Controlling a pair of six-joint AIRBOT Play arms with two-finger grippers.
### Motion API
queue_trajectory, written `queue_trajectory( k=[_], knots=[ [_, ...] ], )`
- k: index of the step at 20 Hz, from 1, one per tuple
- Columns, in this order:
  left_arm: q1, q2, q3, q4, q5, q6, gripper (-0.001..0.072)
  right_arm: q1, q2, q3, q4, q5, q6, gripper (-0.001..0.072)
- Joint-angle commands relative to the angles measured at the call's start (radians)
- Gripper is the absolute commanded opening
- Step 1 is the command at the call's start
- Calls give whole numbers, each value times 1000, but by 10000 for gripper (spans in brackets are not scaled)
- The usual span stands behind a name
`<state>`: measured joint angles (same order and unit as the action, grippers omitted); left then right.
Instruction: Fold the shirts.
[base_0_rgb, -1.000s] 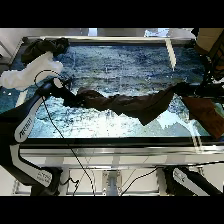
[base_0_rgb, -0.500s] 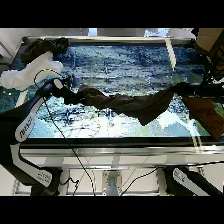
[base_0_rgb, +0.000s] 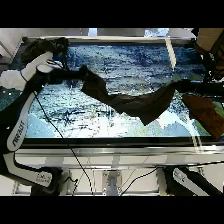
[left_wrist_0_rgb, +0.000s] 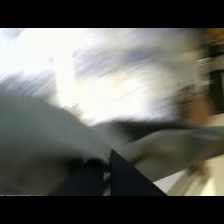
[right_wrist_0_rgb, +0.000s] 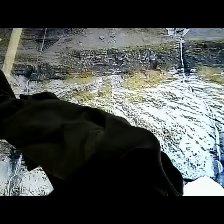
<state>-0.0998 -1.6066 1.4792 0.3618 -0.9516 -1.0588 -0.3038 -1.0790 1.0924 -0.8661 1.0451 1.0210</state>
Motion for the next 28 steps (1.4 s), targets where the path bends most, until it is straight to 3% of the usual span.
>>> queue_trajectory(
  k=[1,4,7,10,13,15,20,24,28],
  knots=[
    [8,83,213,-119,51,109,12,0,-1,0,-2,-50,-2,24],
    [53,125,375,71,135,-22,12,0,0,0,-25,-74,-2,25],
    [114,132,431,274,6,-221,11,0,0,1,-32,-71,-2,24],
    [126,156,431,323,-129,-225,11,0,1,3,-18,-80,-45,24],
    [126,229,441,354,-10,-225,9,-2,26,18,35,-126,-79,23],
    [126,272,501,470,-13,-269,9,-2,29,93,34,-85,-79,23],
    [124,416,596,803,-291,-419,9,-2,40,399,18,132,-16,22],
    [111,510,594,818,-578,-450,8,5,86,513,3,357,63,22],
    [-31,528,589,823,-752,-508,9,107,166,514,-105,463,153,22]
  ],
)
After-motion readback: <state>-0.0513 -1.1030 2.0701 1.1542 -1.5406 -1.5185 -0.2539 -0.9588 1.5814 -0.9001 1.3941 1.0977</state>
